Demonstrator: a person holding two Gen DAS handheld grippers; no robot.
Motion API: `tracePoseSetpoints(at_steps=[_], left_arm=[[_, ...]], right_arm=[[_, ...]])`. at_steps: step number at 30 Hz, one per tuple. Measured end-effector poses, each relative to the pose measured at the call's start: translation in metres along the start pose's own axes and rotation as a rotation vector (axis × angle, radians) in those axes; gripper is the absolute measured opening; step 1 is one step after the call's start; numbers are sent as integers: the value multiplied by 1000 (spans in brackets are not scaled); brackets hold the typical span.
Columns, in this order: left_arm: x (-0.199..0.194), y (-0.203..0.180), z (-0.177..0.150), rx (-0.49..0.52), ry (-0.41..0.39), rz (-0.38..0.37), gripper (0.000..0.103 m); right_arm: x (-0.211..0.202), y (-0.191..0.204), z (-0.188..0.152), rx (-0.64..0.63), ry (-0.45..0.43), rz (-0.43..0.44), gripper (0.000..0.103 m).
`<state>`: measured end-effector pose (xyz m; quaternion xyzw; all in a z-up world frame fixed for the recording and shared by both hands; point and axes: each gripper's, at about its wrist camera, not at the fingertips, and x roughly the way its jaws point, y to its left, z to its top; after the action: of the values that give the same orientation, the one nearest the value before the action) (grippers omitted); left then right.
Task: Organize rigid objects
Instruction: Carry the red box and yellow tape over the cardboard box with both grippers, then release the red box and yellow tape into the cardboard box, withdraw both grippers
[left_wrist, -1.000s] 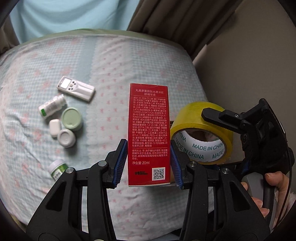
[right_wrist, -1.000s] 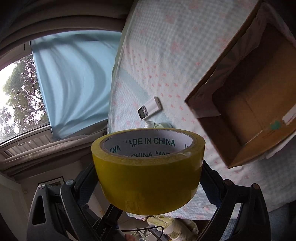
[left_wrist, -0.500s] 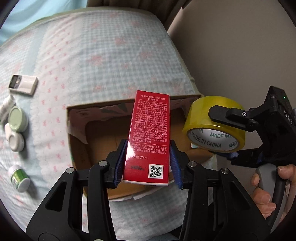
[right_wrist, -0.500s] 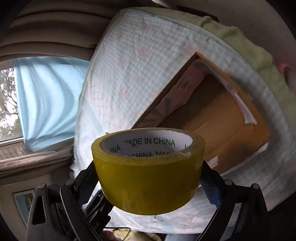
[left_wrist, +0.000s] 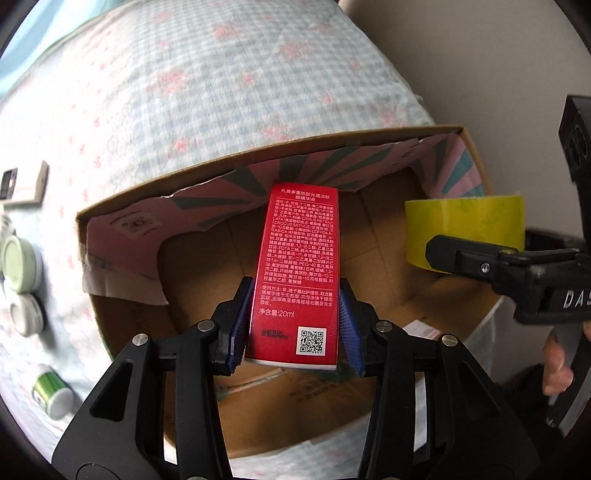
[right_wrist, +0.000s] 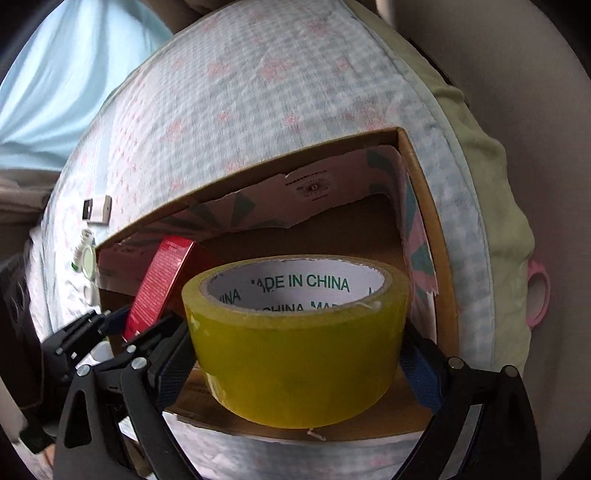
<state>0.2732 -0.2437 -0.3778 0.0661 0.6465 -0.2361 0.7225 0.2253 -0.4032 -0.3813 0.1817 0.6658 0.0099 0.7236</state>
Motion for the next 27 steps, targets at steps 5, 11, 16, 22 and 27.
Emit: tracePoseSetpoints(at_steps=[5,11,16,22,27], left_arm=[[10,3,-1,73,1,55,40],[0,2,-5,114,-57,70,100],[-18,4,-13,126,-86,80,103],[-32,11,-24,73,-87,62,103],[-56,16,-41,44,-112,60,103]], right_arm=[[7,9,-1,-214,-31,-49,96],[-2,16,-10,-394,-170,-64,103],[-13,15,-13,-461,-216,-96,103],[-19,7,-13,-345,-127,-58,103],[-31,18,-19,-329,-157,-69,103]])
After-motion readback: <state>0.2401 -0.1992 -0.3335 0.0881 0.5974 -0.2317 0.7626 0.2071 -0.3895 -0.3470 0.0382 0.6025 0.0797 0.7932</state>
